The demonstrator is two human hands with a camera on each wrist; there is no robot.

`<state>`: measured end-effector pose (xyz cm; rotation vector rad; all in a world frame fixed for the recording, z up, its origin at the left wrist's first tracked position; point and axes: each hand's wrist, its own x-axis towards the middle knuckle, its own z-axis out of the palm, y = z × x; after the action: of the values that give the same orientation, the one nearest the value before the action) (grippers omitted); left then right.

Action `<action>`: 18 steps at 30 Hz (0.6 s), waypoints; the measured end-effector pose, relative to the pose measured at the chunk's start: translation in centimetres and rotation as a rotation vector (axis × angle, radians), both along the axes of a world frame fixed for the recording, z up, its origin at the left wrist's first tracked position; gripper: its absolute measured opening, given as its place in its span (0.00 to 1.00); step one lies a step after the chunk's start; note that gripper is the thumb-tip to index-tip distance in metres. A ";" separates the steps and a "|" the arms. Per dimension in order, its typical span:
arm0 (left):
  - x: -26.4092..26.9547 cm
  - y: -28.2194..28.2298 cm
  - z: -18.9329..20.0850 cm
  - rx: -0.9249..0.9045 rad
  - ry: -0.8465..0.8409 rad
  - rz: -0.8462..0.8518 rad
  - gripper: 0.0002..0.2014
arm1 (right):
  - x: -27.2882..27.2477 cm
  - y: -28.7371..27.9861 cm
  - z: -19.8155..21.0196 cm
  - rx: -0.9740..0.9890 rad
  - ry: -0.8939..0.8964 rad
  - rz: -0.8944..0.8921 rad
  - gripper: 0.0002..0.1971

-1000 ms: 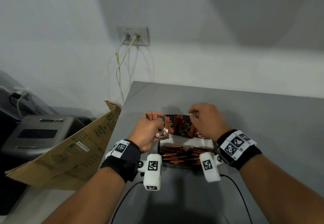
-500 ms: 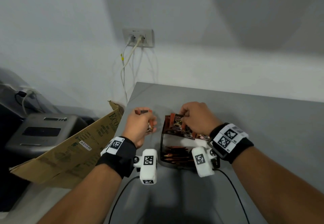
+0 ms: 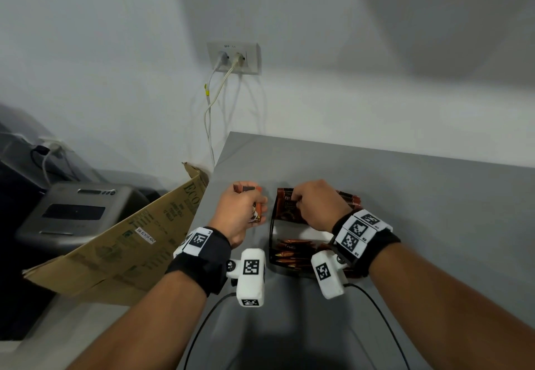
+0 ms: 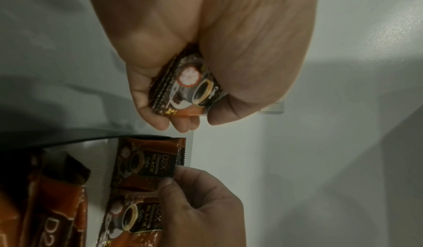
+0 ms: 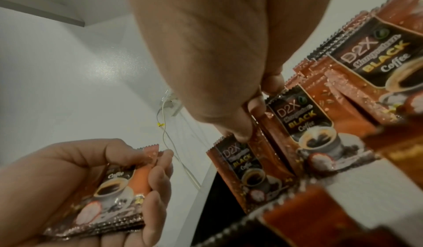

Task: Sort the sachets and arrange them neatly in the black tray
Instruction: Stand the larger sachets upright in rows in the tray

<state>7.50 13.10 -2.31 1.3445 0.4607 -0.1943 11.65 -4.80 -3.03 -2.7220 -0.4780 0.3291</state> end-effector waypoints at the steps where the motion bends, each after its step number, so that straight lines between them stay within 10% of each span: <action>1: -0.1 -0.1 0.1 0.000 -0.003 -0.010 0.12 | 0.0 0.1 0.0 -0.002 -0.006 0.005 0.12; 18: -0.6 -0.3 0.7 -0.005 0.003 -0.024 0.11 | -0.3 0.3 -0.3 0.045 -0.095 -0.017 0.10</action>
<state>6.92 12.76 -1.62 1.3451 0.4463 -0.2167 11.40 -4.54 -3.34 -2.7053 -0.4822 0.1830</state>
